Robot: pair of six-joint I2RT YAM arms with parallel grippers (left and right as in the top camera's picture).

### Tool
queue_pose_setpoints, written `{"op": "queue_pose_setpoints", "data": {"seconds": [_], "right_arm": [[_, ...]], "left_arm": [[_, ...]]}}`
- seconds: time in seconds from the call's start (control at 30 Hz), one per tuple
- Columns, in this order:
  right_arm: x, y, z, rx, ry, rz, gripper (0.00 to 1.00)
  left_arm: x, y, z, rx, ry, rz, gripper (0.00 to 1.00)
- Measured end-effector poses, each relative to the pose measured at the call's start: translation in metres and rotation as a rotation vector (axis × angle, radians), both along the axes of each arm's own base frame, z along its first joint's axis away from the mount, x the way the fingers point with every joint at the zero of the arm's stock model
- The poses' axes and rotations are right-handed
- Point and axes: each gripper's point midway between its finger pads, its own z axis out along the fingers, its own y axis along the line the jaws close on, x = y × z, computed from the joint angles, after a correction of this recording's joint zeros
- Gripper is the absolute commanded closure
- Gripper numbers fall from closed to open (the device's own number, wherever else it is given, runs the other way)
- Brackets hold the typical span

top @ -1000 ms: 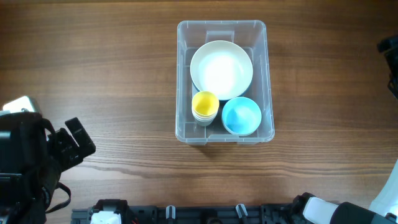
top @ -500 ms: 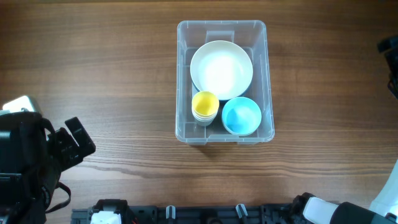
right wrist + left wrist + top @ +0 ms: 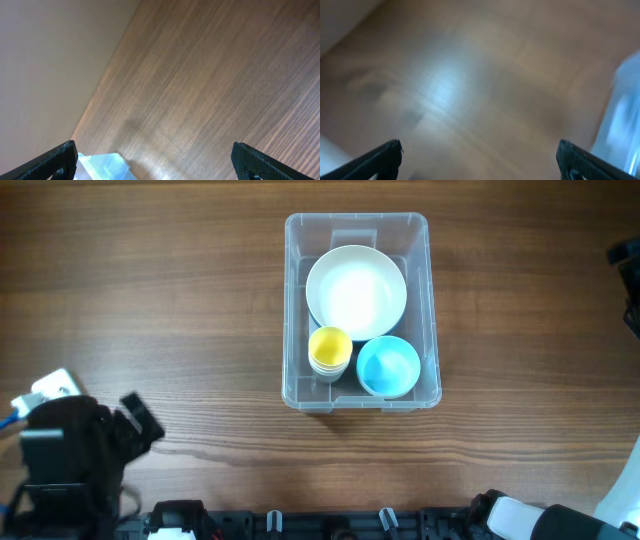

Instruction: Pack container

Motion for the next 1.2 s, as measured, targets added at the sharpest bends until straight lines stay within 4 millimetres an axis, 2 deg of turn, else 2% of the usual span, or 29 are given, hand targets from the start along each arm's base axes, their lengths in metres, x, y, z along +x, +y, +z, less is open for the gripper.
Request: {"op": "queue_pose_setpoints", "data": {"seconds": [0.13, 0.2, 0.23, 0.27, 0.4, 0.5, 0.6, 0.8, 1.07, 1.2], "right_arm": [[0.0, 0.0, 0.0, 0.0, 0.0, 0.0, 0.0], [0.0, 0.0, 0.0, 0.0, 0.0, 0.0, 0.0], [0.0, 0.0, 0.0, 0.0, 0.0, 0.0, 0.0], [0.0, 0.0, 0.0, 0.0, 0.0, 0.0, 0.01], [0.0, 0.0, 0.0, 0.0, 0.0, 0.0, 0.0], [0.0, 0.0, 0.0, 0.001, 0.001, 0.0, 0.0], [0.0, 0.0, 0.0, 0.0, 0.001, 0.0, 0.0], [0.0, 0.0, 0.0, 0.001, 0.001, 0.0, 0.0], [0.0, 0.0, 0.0, 0.0, 0.001, 0.0, 0.0], [0.0, 0.0, 0.0, 0.0, 0.001, 0.0, 0.0]], "left_arm": [[0.042, -0.005, -0.033, -0.021, -0.192, -0.028, 0.0], [0.052, -0.011, -0.058, -0.041, -0.232, -0.058, 0.0], [0.054, -0.015, -0.067, -0.056, -0.236, -0.077, 0.0], [0.053, -0.017, -0.095, -0.063, -0.21, -0.084, 0.0], [0.054, -0.022, -0.138, -0.081, -0.222, -0.108, 0.0], [0.052, -0.023, -0.16, -0.086, -0.248, -0.117, 0.0], [0.05, -0.024, -0.166, -0.087, -0.277, -0.122, 0.0], [0.048, -0.024, -0.163, -0.084, -0.307, -0.124, 0.0], [0.028, -0.025, -0.197, -0.096, -0.148, -0.117, 0.0], [0.024, -0.025, -0.203, -0.1, -0.12, -0.117, 0.0]]}}
